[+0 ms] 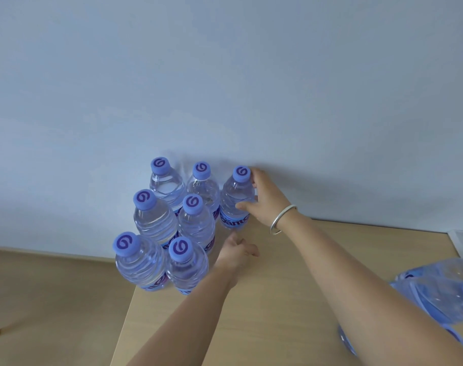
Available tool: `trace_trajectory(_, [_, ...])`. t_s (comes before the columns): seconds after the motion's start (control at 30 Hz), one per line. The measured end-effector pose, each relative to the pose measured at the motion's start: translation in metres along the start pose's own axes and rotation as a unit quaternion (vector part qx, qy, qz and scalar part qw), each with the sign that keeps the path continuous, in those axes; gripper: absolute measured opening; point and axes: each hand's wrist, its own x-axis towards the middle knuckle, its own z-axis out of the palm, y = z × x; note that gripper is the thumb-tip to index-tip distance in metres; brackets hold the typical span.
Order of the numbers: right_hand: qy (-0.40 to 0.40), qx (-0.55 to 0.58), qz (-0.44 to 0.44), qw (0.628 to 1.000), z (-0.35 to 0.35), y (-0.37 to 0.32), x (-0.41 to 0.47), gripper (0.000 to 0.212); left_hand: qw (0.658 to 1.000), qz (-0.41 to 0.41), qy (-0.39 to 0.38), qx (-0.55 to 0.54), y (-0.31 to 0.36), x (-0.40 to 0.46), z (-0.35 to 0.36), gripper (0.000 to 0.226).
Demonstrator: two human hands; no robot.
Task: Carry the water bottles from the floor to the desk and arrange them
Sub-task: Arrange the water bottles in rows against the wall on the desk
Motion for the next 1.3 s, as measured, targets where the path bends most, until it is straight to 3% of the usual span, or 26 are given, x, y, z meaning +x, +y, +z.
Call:
trace_trajectory(0.1, [0.021, -0.016, 0.008, 1.000, 0.001, -0.001, -0.005, 0.062, 1.000, 0.002, -0.001, 0.002, -0.003, 0.000, 0.001, 0.087])
trace_trajectory(0.27, [0.012, -0.029, 0.015, 0.999, -0.001, -0.015, -0.014, 0.061, 1.000, 0.022, -0.003, 0.019, -0.006, 0.003, -0.001, 0.065])
trace_trajectory(0.43, [0.041, -0.042, 0.038, 0.998, -0.018, -0.027, -0.079, 0.056, 0.989, 0.039, -0.019, 0.138, -0.027, -0.027, 0.013, 0.094])
trace_trajectory(0.5, [0.081, -0.048, 0.036, 0.995, -0.033, -0.029, -0.124, 0.046, 0.986, 0.054, -0.026, 0.158, -0.038, -0.036, 0.019, 0.096])
trace_trajectory(0.6, [0.200, -0.067, 0.047, 0.976, -0.065, -0.030, -0.187, 0.033, 0.982, 0.060, -0.049, 0.170, -0.048, -0.046, 0.032, 0.094])
trace_trajectory(0.7, [0.291, -0.114, 0.100, 0.945, -0.095, -0.020, -0.235, 0.031, 0.979, 0.062, -0.084, 0.174, -0.059, -0.057, 0.050, 0.091])
trace_trajectory(0.77, [0.305, -0.135, 0.160, 0.929, -0.108, -0.008, -0.256, 0.034, 0.977, 0.076, -0.094, 0.176, -0.067, -0.065, 0.062, 0.087])
trace_trajectory(0.87, [0.267, -0.096, 0.260, 0.923, -0.108, 0.010, -0.276, 0.046, 0.972, 0.094, -0.104, 0.191, -0.078, -0.078, 0.076, 0.081])
trace_trajectory(1.0, [0.276, 0.033, 0.305, 0.911, -0.080, 0.026, -0.277, 0.061, 0.965, 0.103, -0.122, 0.207, -0.084, -0.092, 0.082, 0.078])
trace_trajectory(1.2, [0.423, 0.107, 0.284, 0.854, -0.050, 0.040, -0.269, 0.031, 0.960, 0.103, -0.140, 0.218, -0.085, -0.104, 0.077, 0.075])
trace_trajectory(1.3, [0.427, 0.108, 0.248, 0.863, -0.044, 0.039, -0.273, 0.027, 0.957, 0.106, -0.154, 0.222, -0.084, -0.109, 0.073, 0.075])
